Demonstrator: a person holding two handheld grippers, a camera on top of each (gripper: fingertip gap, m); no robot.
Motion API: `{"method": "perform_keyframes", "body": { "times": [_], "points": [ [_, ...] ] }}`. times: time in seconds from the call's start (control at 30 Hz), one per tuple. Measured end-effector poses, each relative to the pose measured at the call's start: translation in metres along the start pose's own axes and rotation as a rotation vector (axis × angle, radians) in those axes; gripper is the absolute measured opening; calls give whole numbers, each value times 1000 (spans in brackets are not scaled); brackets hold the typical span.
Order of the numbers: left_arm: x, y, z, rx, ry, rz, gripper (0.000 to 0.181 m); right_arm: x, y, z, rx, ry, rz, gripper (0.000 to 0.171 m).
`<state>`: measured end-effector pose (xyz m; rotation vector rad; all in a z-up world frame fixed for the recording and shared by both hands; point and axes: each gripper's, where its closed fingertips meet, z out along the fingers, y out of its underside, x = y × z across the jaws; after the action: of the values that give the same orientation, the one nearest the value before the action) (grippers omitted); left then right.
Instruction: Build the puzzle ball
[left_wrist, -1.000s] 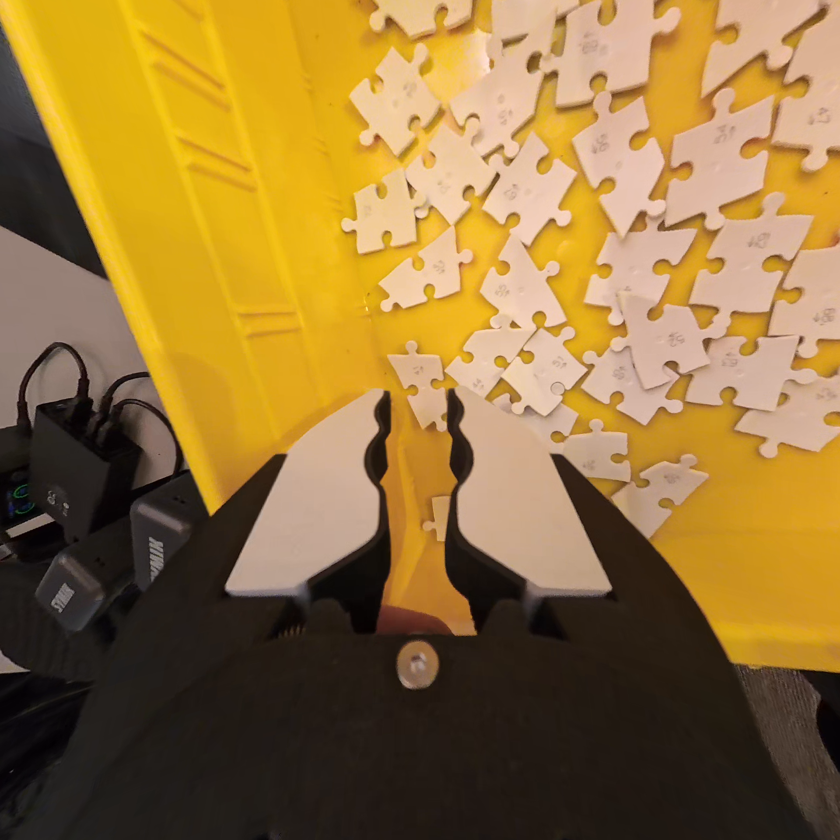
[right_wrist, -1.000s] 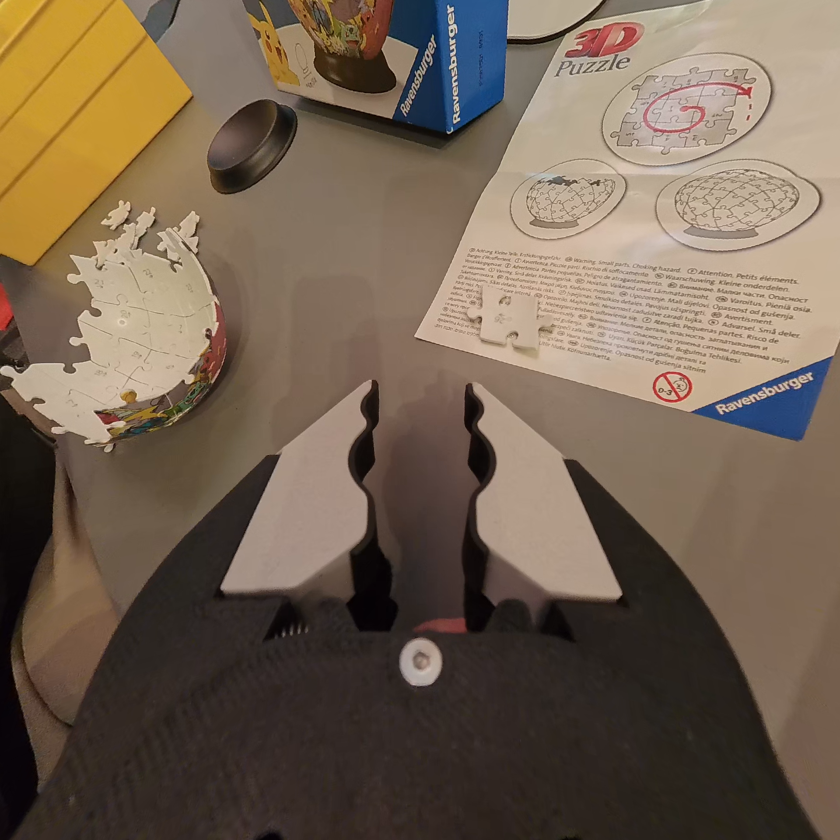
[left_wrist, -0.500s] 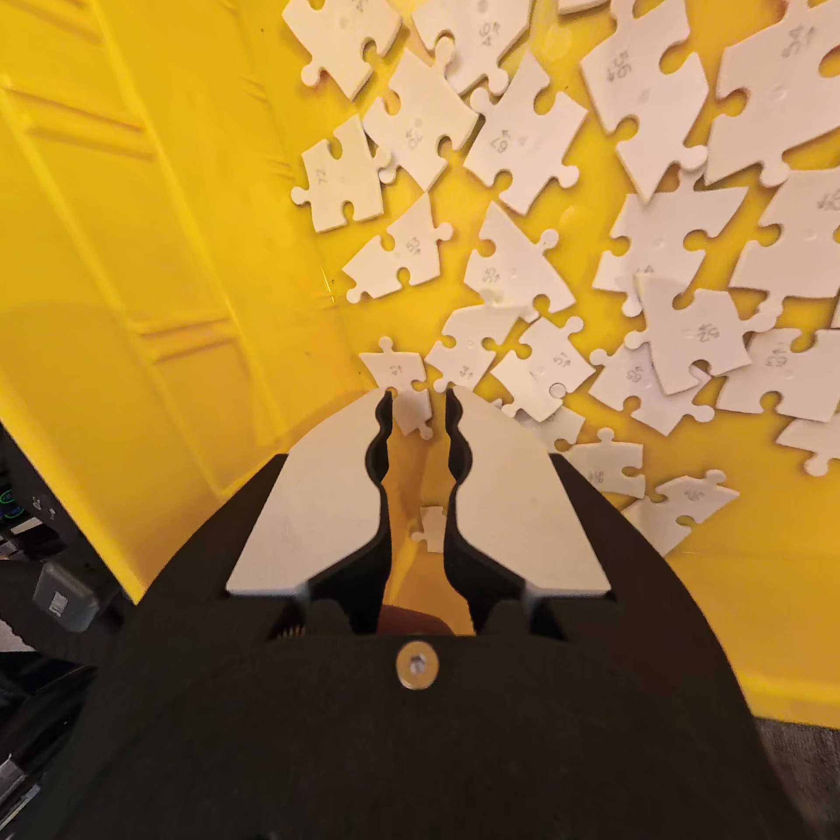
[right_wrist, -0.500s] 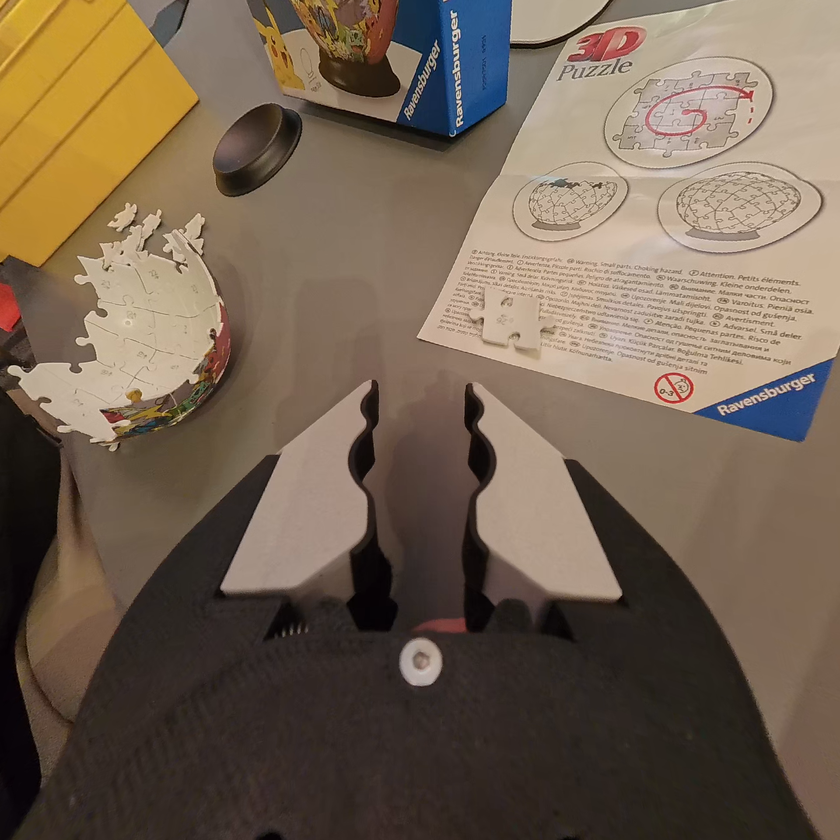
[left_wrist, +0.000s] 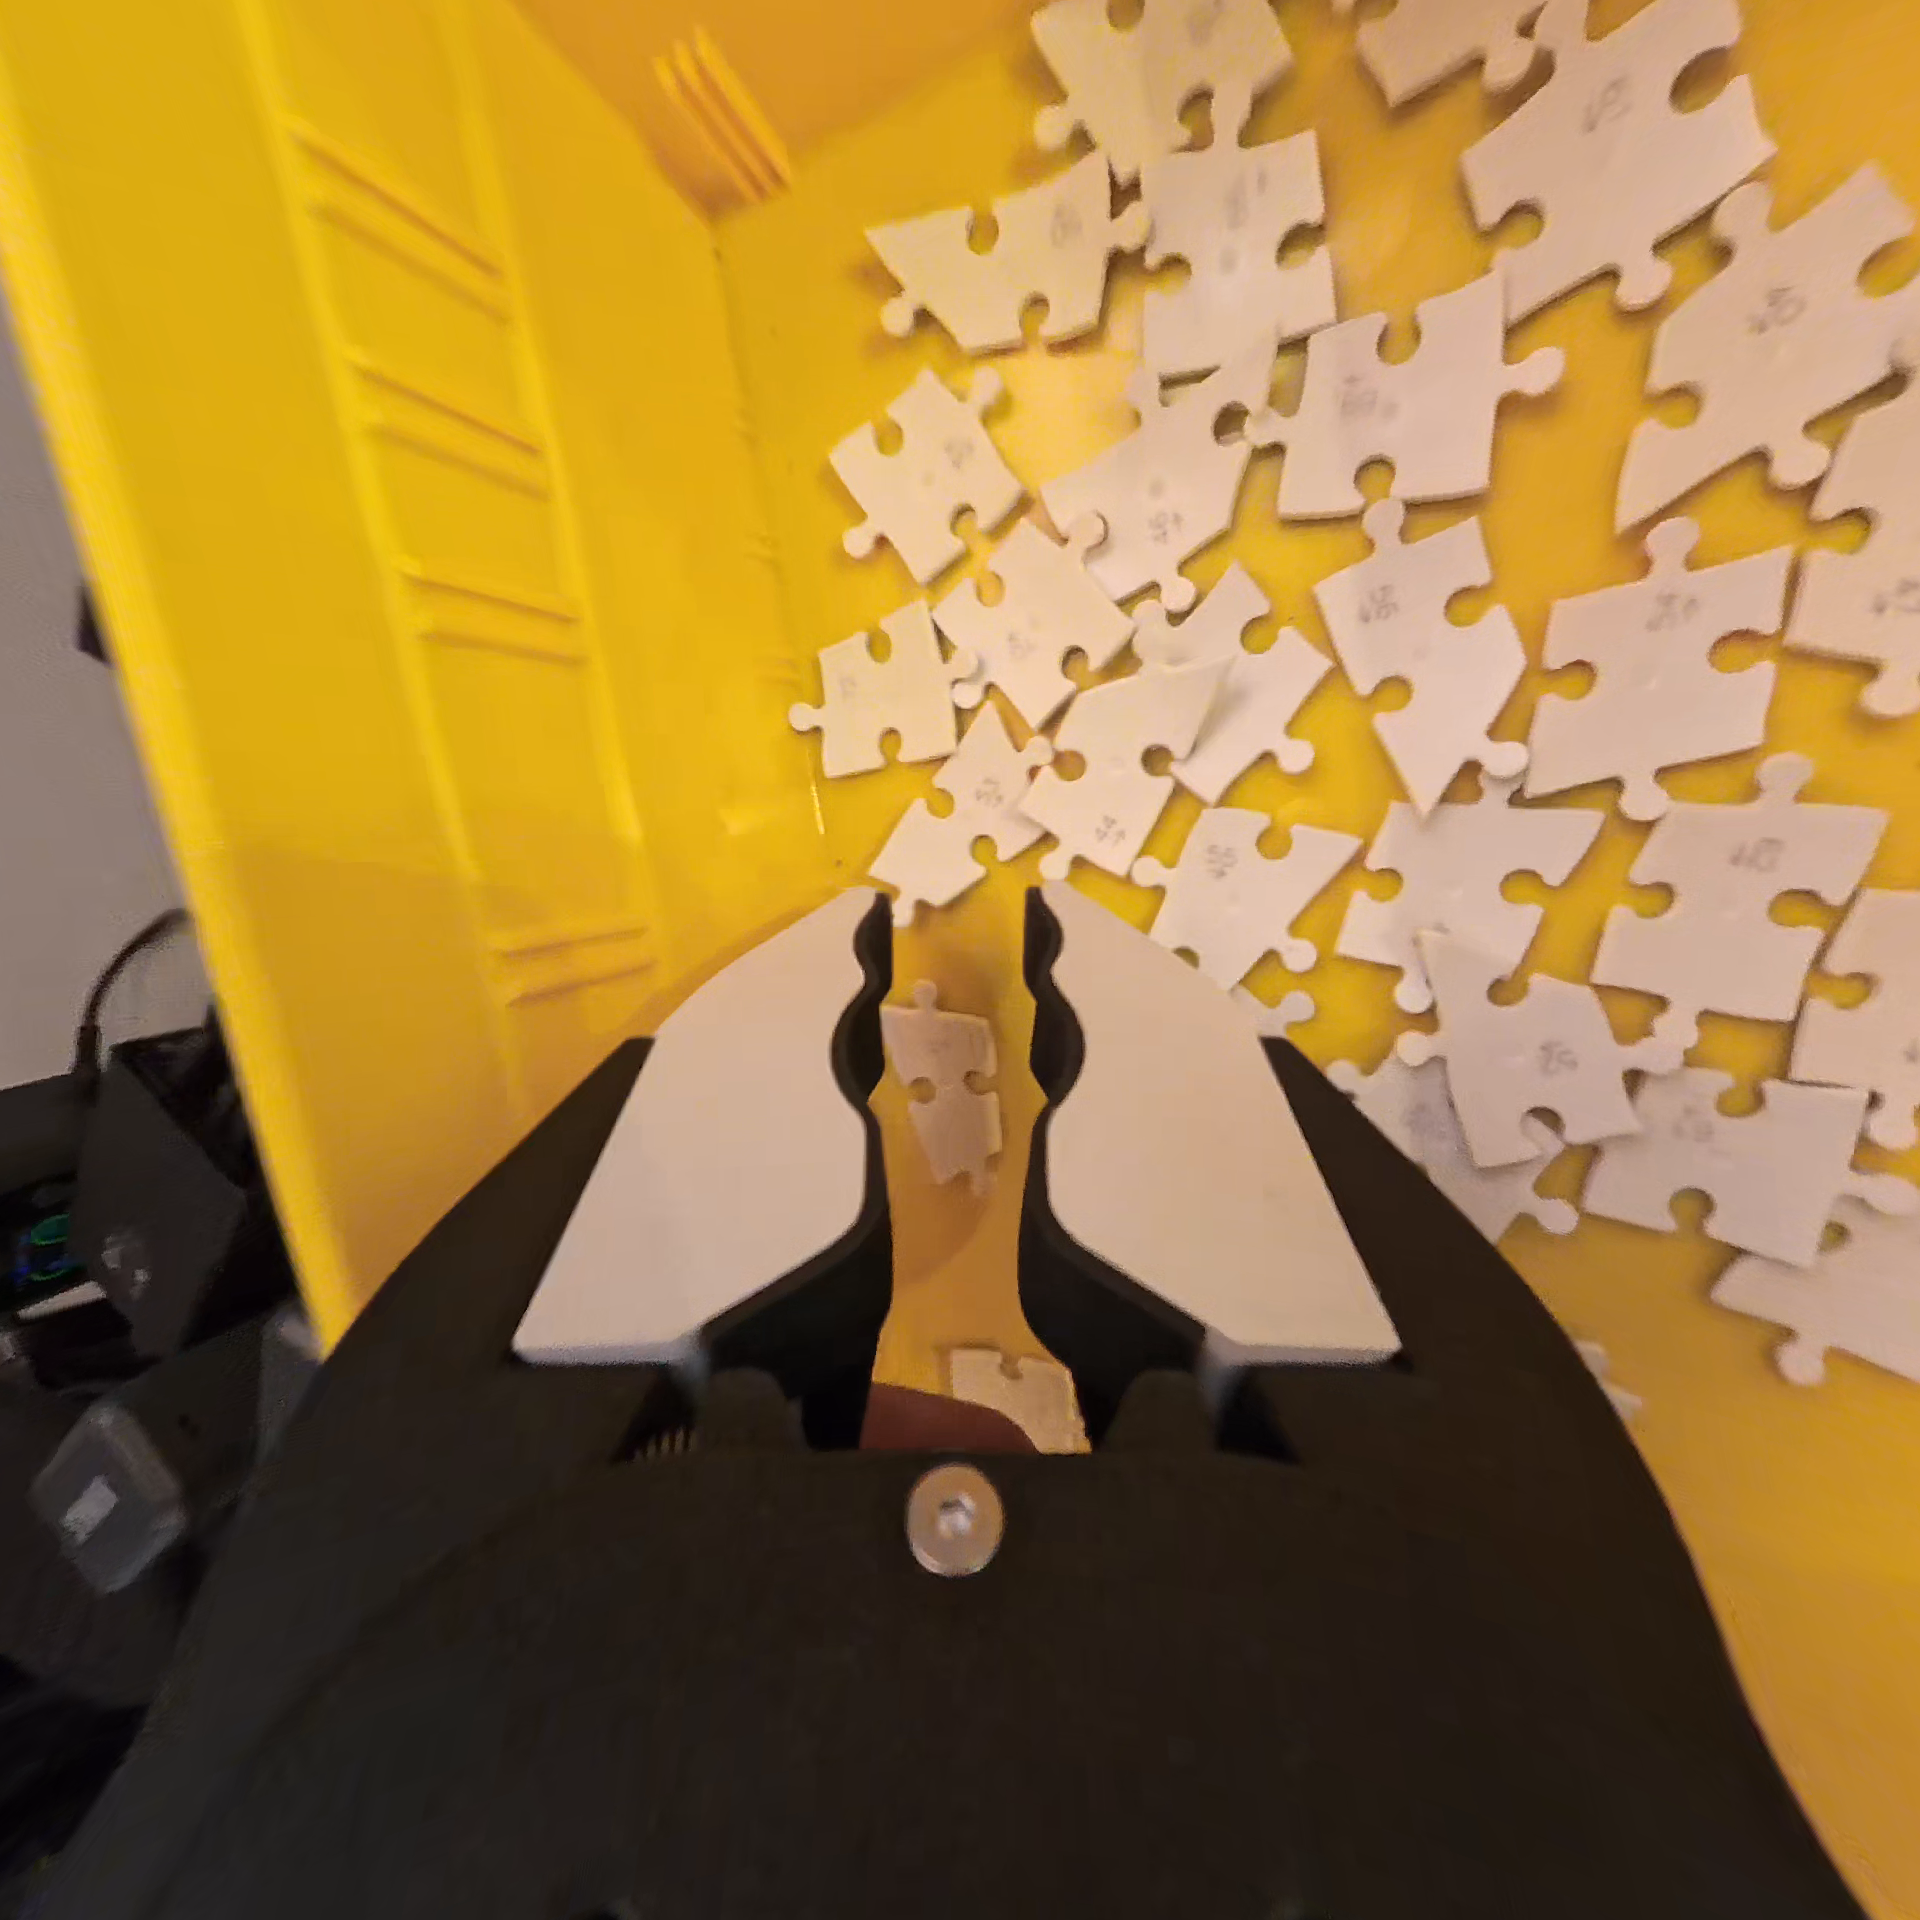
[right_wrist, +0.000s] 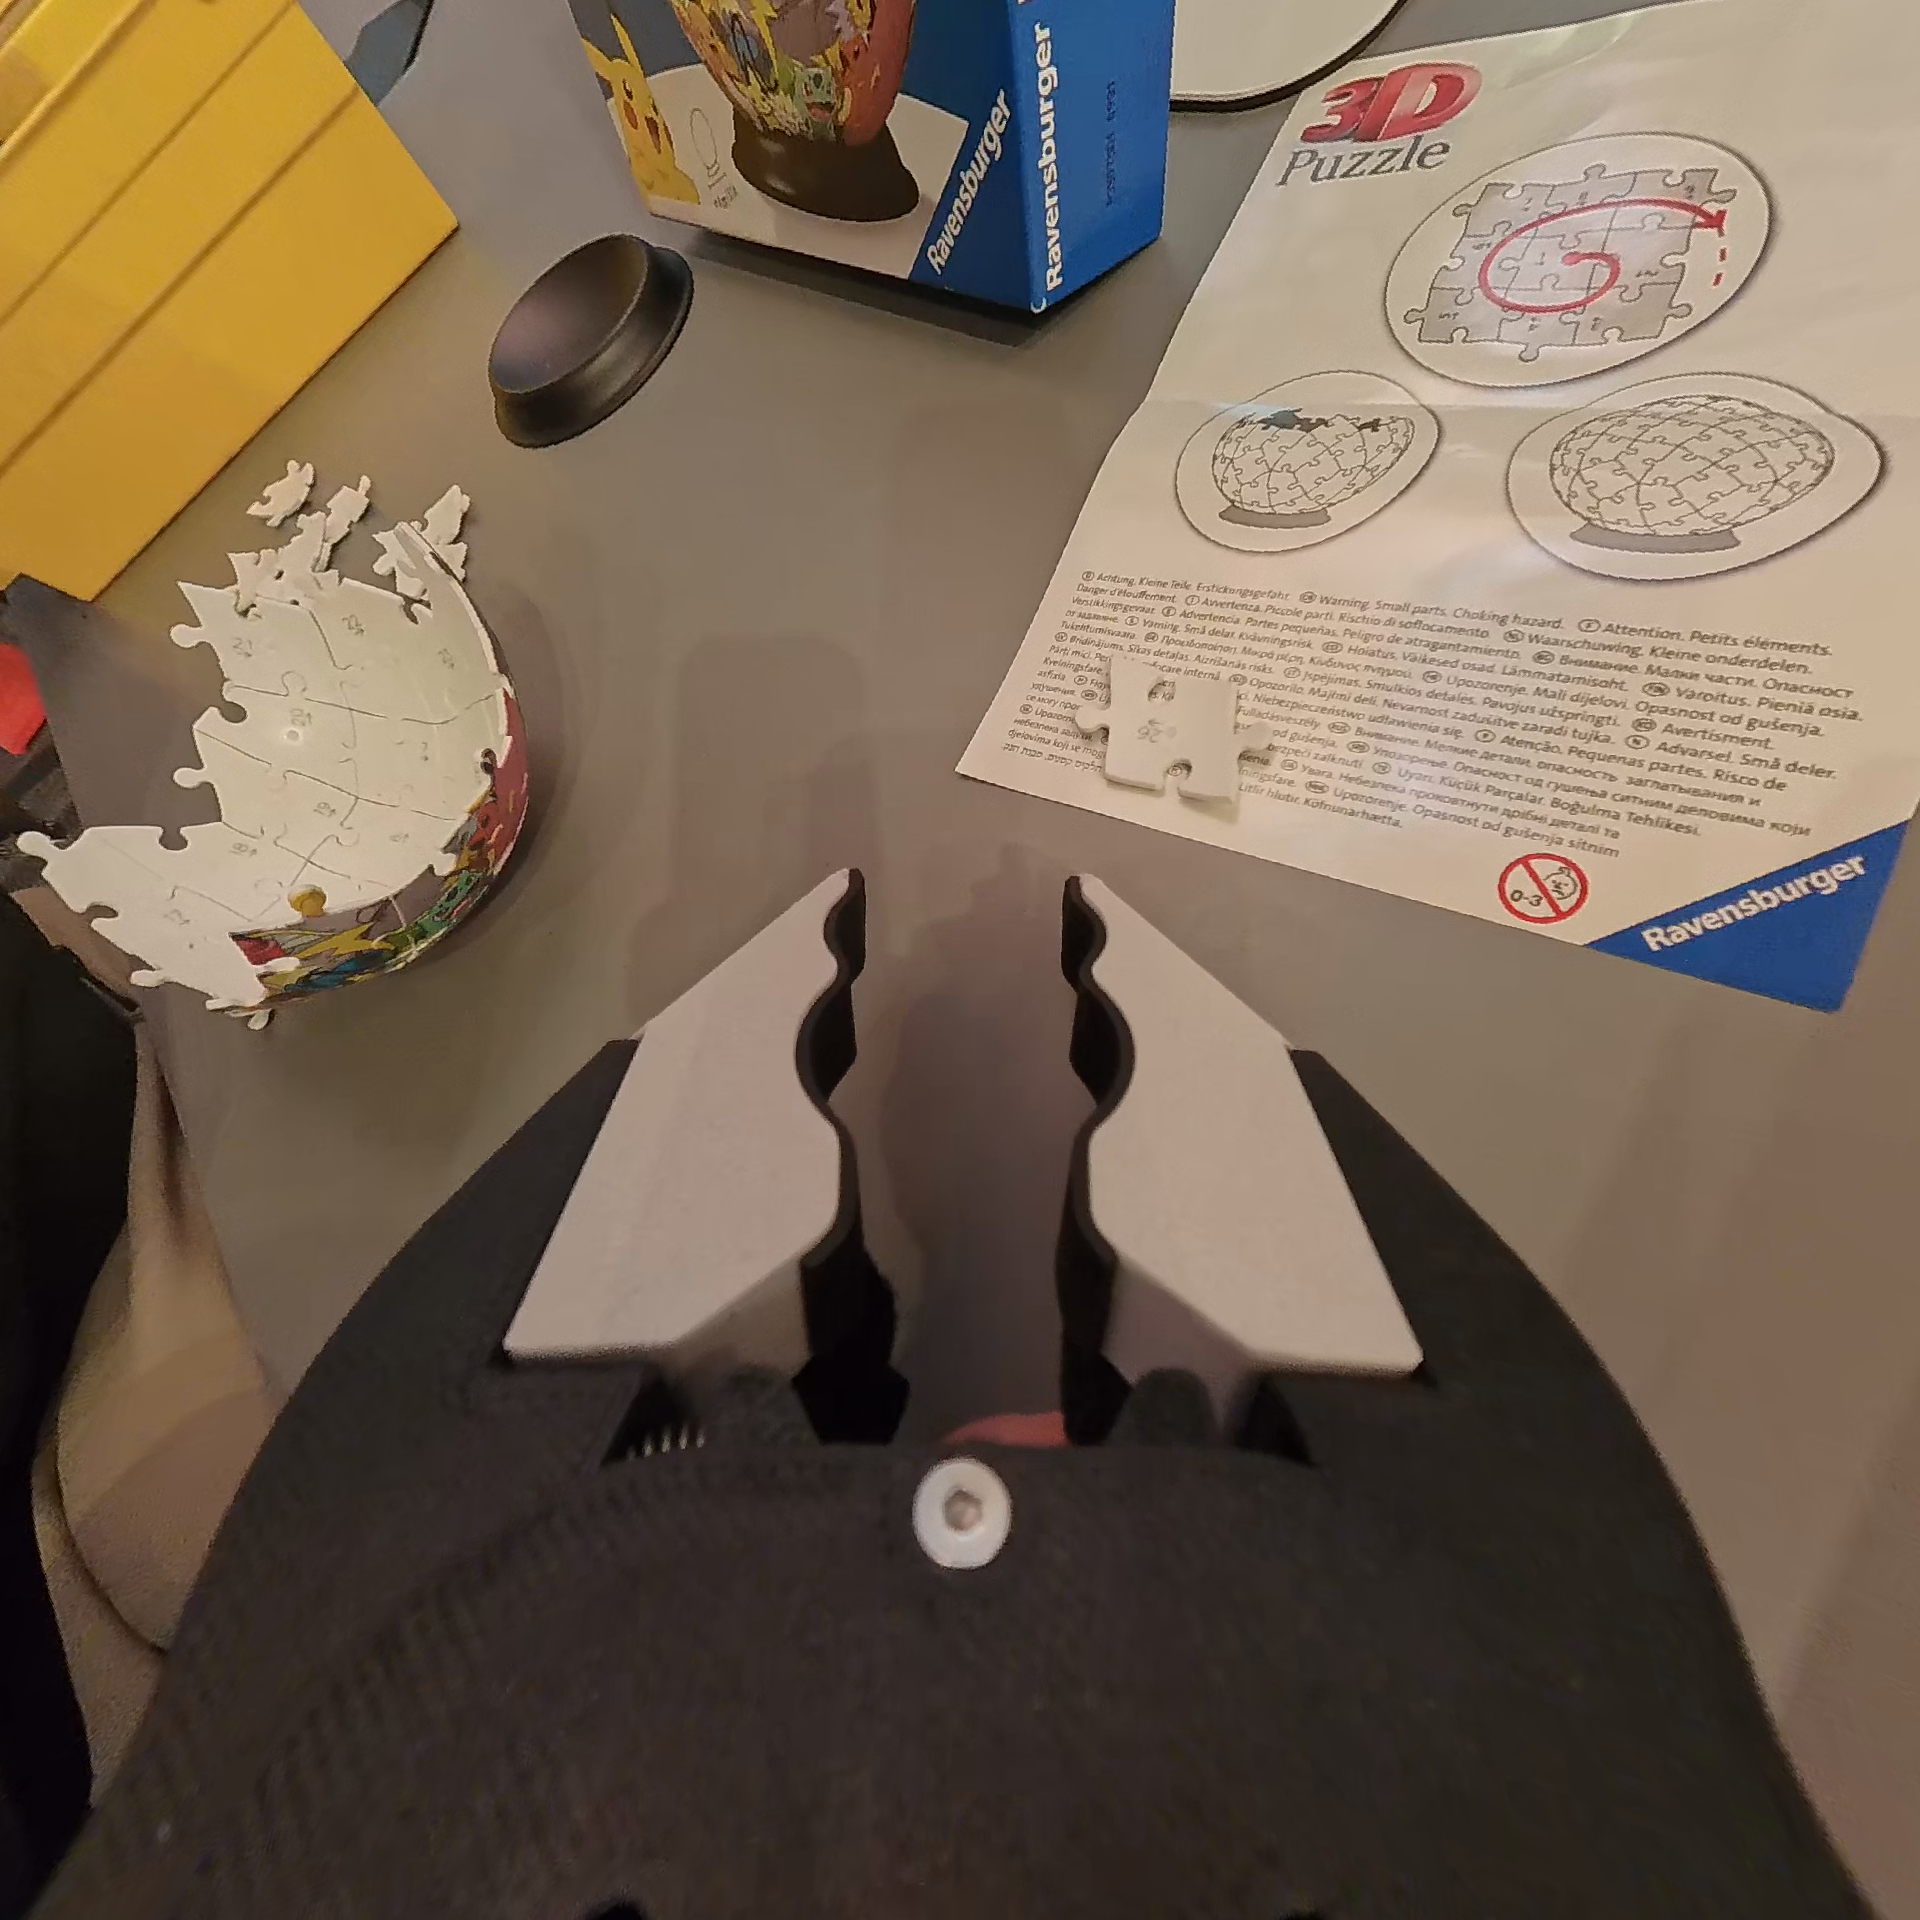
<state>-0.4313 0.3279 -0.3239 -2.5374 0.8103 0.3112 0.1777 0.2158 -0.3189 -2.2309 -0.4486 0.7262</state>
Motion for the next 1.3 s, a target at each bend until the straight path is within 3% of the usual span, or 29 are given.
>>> {"method": "perform_keyframes", "body": {
  "times": [0.13, 0.2, 0.3, 0.57, 0.87, 1.17, 1.3],
  "points": [
    [9, -2, -23, 60, 108, 20, 28, 0, 0, 0, -1, -1, 3, 36],
    [36, -1, -37, 96, 247, 110, 28, 0, 0, 0, -2, -1, 3, 36],
    [68, 6, -40, 72, 324, 208, 31, 0, 0, 0, -2, 1, 2, 36],
    [86, 7, -29, 78, 322, 236, 33, 0, 0, 0, -1, -2, -1, 36],
    [84, 11, -27, 65, 289, 274, 5, 0, 0, -1, 3, -6, 0, 36],
    [42, 15, -21, -4, 116, 319, 2, -1, 0, 0, 1, -6, -3, 37],
    [62, 6, -38, 88, 234, 280, 5, -1, 0, 0, 1, -6, -2, 37]
  ]
}}
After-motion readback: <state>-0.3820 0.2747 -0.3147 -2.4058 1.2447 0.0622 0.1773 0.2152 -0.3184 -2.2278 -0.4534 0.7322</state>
